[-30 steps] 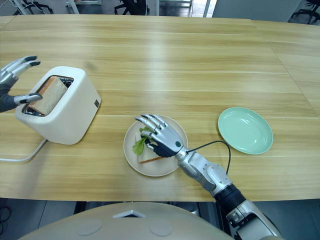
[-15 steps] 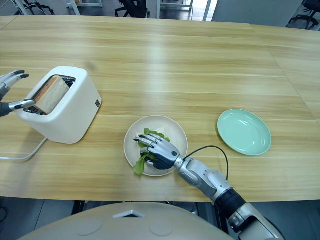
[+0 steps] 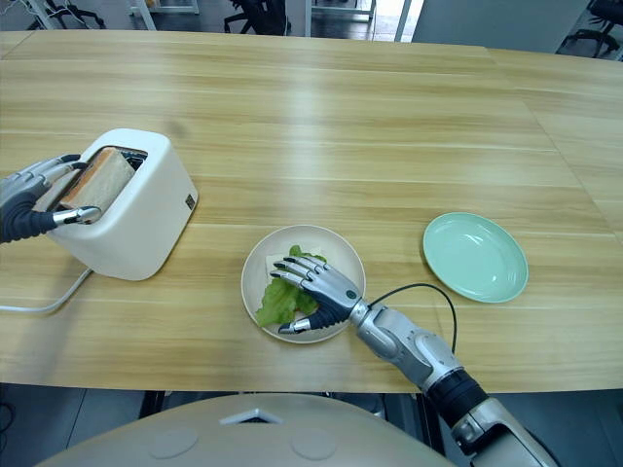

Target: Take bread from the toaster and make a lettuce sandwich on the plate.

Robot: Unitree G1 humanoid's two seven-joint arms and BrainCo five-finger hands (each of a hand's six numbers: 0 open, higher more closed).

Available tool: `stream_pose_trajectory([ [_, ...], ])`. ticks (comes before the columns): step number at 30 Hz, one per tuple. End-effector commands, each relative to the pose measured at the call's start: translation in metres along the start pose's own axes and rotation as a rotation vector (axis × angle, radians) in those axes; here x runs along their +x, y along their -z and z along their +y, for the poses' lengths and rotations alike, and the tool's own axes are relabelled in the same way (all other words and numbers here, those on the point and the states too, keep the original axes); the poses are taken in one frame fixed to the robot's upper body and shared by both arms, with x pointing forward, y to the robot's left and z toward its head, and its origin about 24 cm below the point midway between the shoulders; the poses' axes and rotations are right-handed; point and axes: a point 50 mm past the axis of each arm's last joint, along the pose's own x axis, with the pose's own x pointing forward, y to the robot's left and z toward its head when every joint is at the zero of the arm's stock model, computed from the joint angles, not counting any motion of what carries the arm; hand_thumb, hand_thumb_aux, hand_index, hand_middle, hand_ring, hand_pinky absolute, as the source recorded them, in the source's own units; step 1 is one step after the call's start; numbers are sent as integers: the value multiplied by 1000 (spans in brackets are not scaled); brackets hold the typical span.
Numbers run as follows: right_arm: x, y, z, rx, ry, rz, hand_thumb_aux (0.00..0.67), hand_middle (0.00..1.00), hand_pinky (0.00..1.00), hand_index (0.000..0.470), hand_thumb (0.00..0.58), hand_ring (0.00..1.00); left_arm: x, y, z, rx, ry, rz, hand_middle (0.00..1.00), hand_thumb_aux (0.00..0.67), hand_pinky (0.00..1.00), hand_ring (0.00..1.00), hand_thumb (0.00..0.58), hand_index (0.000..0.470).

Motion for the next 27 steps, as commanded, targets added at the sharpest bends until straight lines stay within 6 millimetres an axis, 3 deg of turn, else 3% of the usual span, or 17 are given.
stream_pose_trajectory([
  [1,0,-4,-9,43,43,-20,0,0,0,0,0,0,2,-4,-10,2,67,-27,0,365,0,0,460,251],
  [3,0,-5,-11,54,54,-23,0,0,0,0,0,0,2,-4,-13,-1,79,-32,0,370,0,0,464,254],
  [6,0,-5,-14,67,71,-28,0,0,0,0,0,0,3,-5,-15,-12,83,-39,0,518,0,0,550,355],
  [8,1,-6,-16,76,83,-30,0,0,0,0,0,0,3,-5,-15,-18,76,-44,0,557,0,0,564,382],
  [9,1,-6,-17,79,88,-31,0,0,0,0,0,0,4,-6,-14,-23,70,-49,0,659,0,0,580,453],
  [27,4,-2,-15,95,104,-14,0,0,0,0,0,0,15,-11,26,-341,-231,-75,0,670,0,0,580,460],
])
